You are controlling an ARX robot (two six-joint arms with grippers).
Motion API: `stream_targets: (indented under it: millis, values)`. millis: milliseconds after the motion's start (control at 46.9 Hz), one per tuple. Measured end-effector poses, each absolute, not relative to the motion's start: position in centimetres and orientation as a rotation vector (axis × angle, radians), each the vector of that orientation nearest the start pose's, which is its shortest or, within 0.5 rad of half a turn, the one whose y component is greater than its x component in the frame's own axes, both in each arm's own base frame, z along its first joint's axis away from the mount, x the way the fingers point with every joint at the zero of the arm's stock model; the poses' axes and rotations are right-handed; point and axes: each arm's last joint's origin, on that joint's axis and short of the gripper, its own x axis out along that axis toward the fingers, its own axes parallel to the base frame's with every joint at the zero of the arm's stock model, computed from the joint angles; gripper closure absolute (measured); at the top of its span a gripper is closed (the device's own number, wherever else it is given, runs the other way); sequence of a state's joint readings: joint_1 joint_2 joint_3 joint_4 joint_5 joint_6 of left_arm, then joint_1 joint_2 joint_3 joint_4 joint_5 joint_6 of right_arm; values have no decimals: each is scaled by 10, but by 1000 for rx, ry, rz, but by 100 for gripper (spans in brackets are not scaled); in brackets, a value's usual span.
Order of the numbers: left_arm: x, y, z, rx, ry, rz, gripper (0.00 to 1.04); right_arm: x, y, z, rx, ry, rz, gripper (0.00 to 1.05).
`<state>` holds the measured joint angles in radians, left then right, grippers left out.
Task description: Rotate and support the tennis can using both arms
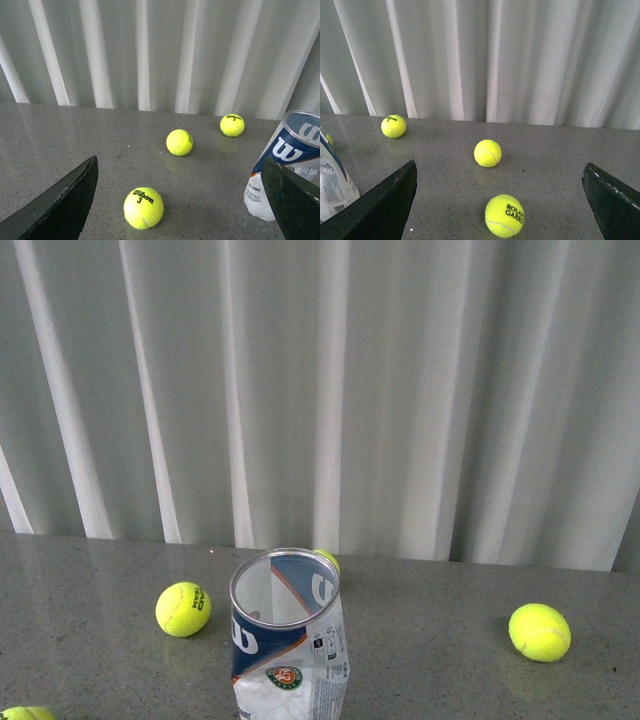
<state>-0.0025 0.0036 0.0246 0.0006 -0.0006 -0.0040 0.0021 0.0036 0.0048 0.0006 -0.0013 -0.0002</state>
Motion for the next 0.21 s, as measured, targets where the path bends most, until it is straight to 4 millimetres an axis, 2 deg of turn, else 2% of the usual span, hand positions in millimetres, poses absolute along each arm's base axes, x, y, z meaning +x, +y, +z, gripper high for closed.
stream_targets:
  millis: [213]
  values:
    - [96,0,172,-4,-22,-2,7,98,0,165,0,-2,4,7]
